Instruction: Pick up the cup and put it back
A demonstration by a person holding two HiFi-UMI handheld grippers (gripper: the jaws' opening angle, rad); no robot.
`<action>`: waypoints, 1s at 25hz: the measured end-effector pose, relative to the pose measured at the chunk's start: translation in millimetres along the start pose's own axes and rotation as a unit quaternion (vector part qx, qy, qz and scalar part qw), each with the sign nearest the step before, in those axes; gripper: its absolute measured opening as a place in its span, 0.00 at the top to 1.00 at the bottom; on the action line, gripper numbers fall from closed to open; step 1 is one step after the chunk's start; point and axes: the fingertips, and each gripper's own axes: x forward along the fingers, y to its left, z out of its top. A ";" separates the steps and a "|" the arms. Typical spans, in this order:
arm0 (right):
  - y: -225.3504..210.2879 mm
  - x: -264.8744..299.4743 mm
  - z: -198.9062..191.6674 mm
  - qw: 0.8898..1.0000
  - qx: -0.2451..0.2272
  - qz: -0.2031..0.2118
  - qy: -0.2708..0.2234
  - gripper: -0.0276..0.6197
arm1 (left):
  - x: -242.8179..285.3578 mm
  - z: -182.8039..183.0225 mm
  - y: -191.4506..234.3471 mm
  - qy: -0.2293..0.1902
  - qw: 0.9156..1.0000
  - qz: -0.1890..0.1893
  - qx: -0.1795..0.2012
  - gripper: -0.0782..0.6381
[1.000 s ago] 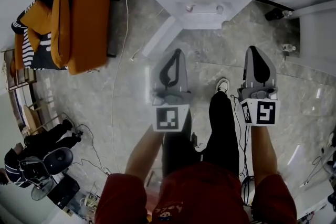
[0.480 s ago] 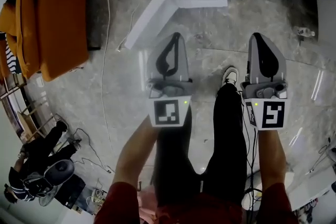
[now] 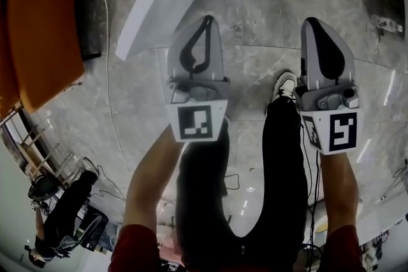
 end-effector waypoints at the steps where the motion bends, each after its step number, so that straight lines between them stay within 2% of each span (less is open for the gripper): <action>1: -1.5 3.8 -10.1 1.000 0.001 0.001 -0.001 0.95 | 3.6 -9.9 -1.7 -0.002 1.000 0.000 -0.001 0.89; 5: -6.0 20.4 -50.2 1.000 0.006 0.011 0.002 0.95 | 18.3 -48.6 -7.2 -0.008 1.000 -0.006 0.002 0.89; 10: -5.8 43.0 -97.0 0.999 -0.011 0.043 0.004 0.95 | 35.2 -99.3 -3.9 -0.013 1.000 -0.001 -0.019 0.89; 12: -10.2 54.4 -114.8 0.999 -0.006 0.043 0.001 0.95 | 43.7 -118.5 1.9 -0.016 1.000 0.003 -0.019 0.89; 16: -22.5 76.1 -151.4 0.999 0.036 0.035 -0.013 0.95 | 58.4 -156.4 6.2 -0.020 1.000 -0.007 0.018 0.89; 18: -26.9 86.3 -171.8 0.998 0.049 0.034 -0.014 0.96 | 66.1 -176.4 8.5 -0.022 1.000 -0.006 0.016 0.89; 21: -33.5 101.0 -204.4 0.998 0.046 0.035 -0.011 0.96 | 79.2 -205.0 13.1 -0.031 0.999 0.007 -0.006 0.89; 25: -44.2 115.6 -243.8 0.999 0.026 0.025 -0.010 0.96 | 92.7 -238.7 9.6 -0.037 0.999 0.010 0.009 0.89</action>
